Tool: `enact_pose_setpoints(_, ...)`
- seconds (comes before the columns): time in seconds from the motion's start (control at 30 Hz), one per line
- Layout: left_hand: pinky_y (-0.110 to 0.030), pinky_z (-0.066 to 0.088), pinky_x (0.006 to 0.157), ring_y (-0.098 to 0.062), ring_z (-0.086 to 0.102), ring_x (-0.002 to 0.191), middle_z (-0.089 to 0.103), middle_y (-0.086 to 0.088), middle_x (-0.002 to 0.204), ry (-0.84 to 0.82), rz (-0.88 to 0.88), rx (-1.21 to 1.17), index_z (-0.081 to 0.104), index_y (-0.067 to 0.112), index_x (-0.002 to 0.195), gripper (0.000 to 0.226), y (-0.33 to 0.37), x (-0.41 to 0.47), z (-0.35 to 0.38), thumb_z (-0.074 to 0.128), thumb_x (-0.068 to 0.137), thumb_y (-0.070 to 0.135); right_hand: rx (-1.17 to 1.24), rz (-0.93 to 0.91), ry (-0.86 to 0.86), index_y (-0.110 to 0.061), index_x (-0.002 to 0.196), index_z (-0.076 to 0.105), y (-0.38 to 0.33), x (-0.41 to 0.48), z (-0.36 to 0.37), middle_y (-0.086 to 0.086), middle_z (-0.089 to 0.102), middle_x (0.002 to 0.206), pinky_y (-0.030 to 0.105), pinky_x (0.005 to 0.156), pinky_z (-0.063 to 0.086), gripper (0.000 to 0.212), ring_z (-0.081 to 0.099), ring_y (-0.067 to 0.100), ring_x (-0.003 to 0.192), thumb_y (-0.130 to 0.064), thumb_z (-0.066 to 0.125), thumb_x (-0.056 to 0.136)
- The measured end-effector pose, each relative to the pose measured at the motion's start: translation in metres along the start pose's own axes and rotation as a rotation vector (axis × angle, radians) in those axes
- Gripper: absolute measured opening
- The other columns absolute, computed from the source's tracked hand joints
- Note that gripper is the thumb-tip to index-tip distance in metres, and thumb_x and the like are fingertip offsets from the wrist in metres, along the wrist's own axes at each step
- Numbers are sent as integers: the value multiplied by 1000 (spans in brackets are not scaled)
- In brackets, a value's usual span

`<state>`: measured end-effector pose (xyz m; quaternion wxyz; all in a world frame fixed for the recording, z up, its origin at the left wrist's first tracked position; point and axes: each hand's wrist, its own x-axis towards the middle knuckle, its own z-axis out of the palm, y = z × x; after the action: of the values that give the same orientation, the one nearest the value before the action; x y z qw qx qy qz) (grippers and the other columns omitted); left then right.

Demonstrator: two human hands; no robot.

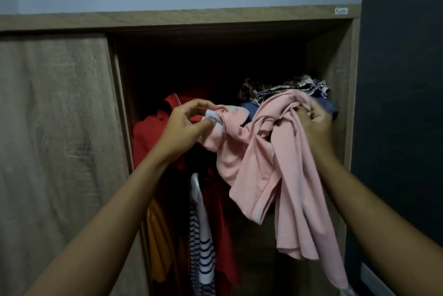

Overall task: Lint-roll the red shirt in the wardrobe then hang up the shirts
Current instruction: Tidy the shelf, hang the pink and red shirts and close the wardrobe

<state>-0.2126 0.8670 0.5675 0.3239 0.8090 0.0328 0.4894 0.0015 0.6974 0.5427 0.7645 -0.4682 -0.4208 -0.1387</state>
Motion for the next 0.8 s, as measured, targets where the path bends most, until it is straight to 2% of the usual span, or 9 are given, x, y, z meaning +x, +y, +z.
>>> enact_pose_setpoints(0.1, -25, 49, 63, -15, 61, 75, 71, -16, 93, -53, -79, -60, 73, 14, 100, 23, 20, -8, 0, 65, 88, -5, -70, 75, -97, -20, 114, 68, 15, -23, 12, -5, 72, 102, 11, 81, 48, 31, 64, -13, 84, 1, 54, 96)
enact_pose_setpoints(0.17, -18, 49, 61, -9, 61, 73, 70, -13, 91, -83, -118, -87, 74, 16, 99, 25, 30, -14, 1, 64, 89, -5, -80, 132, -169, -16, 113, 72, 28, -39, 18, -5, 74, 103, 8, 80, 47, 31, 65, -11, 87, 2, 54, 95)
enact_pose_setpoints(0.23, -23, 50, 66, -13, 64, 77, 70, -13, 92, -88, -170, -124, 75, 15, 100, 25, 36, -18, 1, 64, 89, -4, -139, 161, -247, -12, 113, 74, 35, -48, 21, -3, 75, 106, 12, 84, 48, 30, 67, -3, 93, 0, 56, 93)
enact_pose_setpoints(0.3, -26, 51, 66, -17, 64, 78, 70, -14, 92, -74, -235, -159, 74, 12, 101, 23, 41, -20, -1, 64, 88, -4, -257, 182, -354, -16, 111, 75, 44, -56, 24, -6, 76, 102, 20, 84, 50, 27, 68, 4, 94, -6, 61, 91)
enact_pose_setpoints(0.4, -19, 51, 57, -9, 62, 64, 69, -4, 79, -38, -307, -247, 72, 10, 100, 22, 49, -23, -3, 61, 90, -6, -420, 187, -469, -19, 100, 75, 50, -64, 29, -8, 76, 94, 30, 83, 53, 19, 69, 10, 90, -11, 65, 86)
enact_pose_setpoints(0.5, -16, 50, 53, 0, 58, 50, 68, 7, 64, -20, -344, -308, 68, 4, 107, 19, 59, -24, -4, 59, 93, -6, -430, 201, -528, -20, 97, 76, 46, -72, 33, -5, 76, 94, 28, 79, 54, 16, 68, 9, 86, -11, 69, 85)
enact_pose_setpoints(0.6, -18, 55, 59, -6, 65, 60, 74, 0, 76, -6, -345, -372, 66, 3, 107, 17, 69, -27, -3, 60, 94, -5, -388, 184, -611, -13, 106, 75, 32, -80, 34, -3, 77, 99, 14, 75, 50, 19, 67, 4, 89, -8, 67, 89)
enact_pose_setpoints(0.7, -19, 56, 65, -15, 69, 77, 73, -10, 90, 84, -327, -415, 67, 5, 103, 16, 76, -29, -2, 61, 93, -5, -127, 280, -545, -12, 104, 73, 13, -82, 35, -2, 76, 99, 31, 84, 52, 19, 68, 8, 89, -9, 57, 94)
enact_pose_setpoints(0.8, -19, 56, 65, -18, 68, 80, 72, -15, 94, 168, -342, -450, 66, 4, 100, 15, 79, -30, 1, 63, 91, -7, 76, 303, -450, -22, 95, 69, -12, -81, 32, -7, 70, 86, 37, 79, 45, 27, 62, 13, 83, -40, 51, 86)
